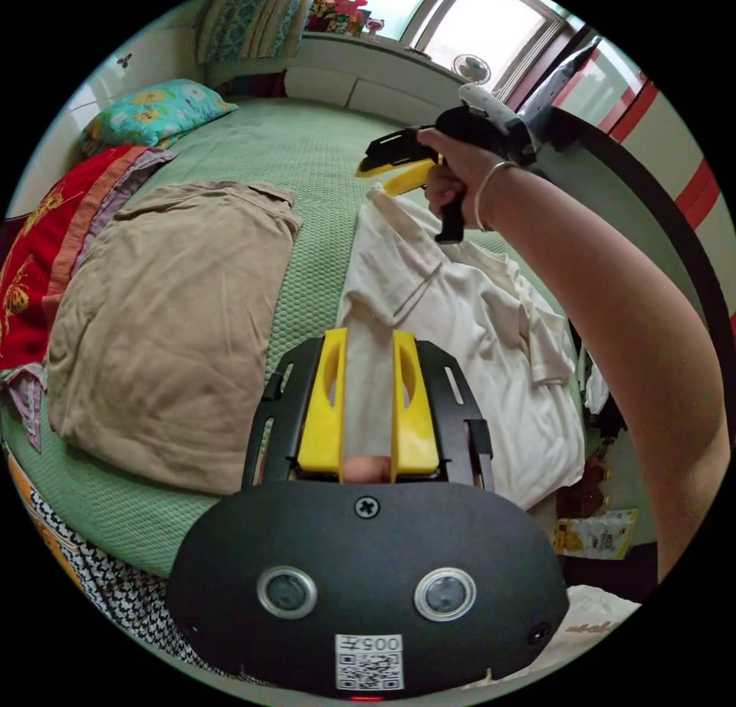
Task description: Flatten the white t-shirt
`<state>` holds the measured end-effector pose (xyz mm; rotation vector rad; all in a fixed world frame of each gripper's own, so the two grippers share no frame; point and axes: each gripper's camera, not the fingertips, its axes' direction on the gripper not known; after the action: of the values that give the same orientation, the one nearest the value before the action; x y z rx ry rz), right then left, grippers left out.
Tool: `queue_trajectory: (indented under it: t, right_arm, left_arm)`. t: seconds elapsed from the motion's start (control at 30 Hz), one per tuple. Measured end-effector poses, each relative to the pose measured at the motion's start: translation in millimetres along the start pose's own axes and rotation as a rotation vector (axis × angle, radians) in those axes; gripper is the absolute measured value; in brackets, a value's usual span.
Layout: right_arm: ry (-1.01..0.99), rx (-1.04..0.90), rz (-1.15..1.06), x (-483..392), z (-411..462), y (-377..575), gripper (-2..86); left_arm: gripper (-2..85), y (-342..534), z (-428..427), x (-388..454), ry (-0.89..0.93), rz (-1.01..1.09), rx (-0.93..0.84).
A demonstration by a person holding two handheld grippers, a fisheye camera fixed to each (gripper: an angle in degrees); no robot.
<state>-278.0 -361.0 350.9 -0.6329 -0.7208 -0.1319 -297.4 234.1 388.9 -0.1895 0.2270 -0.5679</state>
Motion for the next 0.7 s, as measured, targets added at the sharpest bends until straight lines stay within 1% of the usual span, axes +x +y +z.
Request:
queue_trajectory:
  t: [0.07,0.17,0.33,0.4,0.57,0.7]
  right_arm:
    - [0.038,-0.017,-0.079,-5.2,-6.5,4.9,9.8]
    - [0.011,-0.002,-0.213,-11.2,-30.4,25.6,10.0]
    - [-0.03,0.168,-0.374,-18.2,-81.7,85.6,10.3]
    - [0.016,0.224,-0.438,-22.3,-89.8,119.3,9.1]
    - [0.18,0.234,-0.524,-29.9,-75.1,166.3,7.9]
    - [0.234,0.258,-0.526,-27.5,-63.6,184.7,8.5]
  left_arm:
    - [9.5,-0.7,-0.7,-1.1,0.005,0.005,0.004]
    - [9.5,-1.7,0.3,-1.7,-0.007,0.013,-0.003]
    - [8.9,-1.2,-4.5,-2.9,-0.044,0.016,0.021]
    - [8.5,-1.5,-5.1,-4.1,-0.068,0.013,0.023]
    - [8.2,-3.8,-3.4,-8.2,-0.07,-0.007,0.011]
    - [7.9,-5.6,-4.7,-9.6,-0.071,-0.015,0.028]
